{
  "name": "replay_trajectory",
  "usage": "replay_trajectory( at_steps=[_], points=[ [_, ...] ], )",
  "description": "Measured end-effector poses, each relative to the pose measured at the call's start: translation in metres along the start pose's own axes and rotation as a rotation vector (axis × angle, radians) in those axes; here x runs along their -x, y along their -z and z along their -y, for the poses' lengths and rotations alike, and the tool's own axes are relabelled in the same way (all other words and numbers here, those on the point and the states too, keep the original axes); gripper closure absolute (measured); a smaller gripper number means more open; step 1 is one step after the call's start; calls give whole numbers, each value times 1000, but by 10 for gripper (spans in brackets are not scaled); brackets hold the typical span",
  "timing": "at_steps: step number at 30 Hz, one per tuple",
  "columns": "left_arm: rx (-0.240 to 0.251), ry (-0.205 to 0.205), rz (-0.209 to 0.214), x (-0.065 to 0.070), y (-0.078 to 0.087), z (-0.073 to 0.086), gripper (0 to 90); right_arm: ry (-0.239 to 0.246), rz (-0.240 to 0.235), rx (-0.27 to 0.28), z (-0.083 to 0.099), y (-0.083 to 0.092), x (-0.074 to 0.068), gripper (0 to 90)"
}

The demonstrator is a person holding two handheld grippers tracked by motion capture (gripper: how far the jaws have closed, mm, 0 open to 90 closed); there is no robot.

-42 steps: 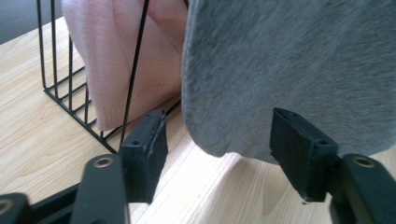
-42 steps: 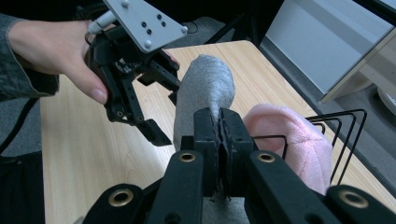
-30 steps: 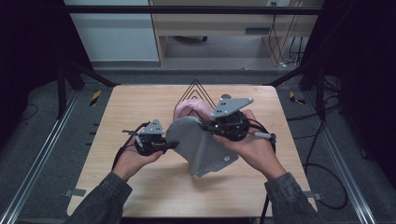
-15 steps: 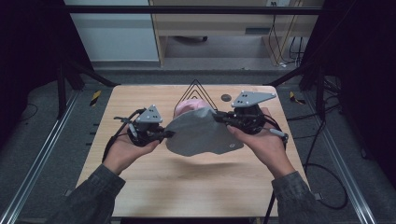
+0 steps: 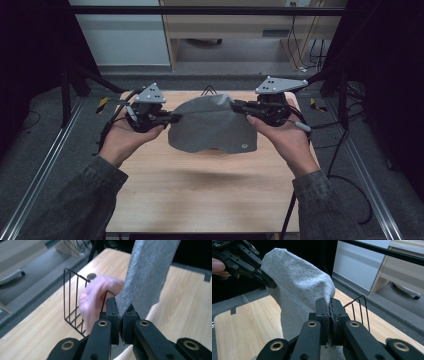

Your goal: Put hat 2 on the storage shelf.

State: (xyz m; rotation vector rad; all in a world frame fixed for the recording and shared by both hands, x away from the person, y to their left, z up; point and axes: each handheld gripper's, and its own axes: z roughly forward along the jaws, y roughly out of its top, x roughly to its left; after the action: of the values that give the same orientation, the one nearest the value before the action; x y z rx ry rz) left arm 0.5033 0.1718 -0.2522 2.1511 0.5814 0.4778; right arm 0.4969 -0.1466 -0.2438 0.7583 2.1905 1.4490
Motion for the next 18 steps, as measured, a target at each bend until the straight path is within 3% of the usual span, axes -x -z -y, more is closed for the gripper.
replay_trajectory(
  at_steps=[8,12,18],
  points=[
    [63,31,-42,-5,10,-21,866,-15,20,31,-13,5,4,868],
    [86,39,-67,-7,9,-28,866,-6,58,50,-20,7,6,868],
    [115,54,-76,-12,7,-34,866,-17,77,64,-24,6,15,868]
  ],
)
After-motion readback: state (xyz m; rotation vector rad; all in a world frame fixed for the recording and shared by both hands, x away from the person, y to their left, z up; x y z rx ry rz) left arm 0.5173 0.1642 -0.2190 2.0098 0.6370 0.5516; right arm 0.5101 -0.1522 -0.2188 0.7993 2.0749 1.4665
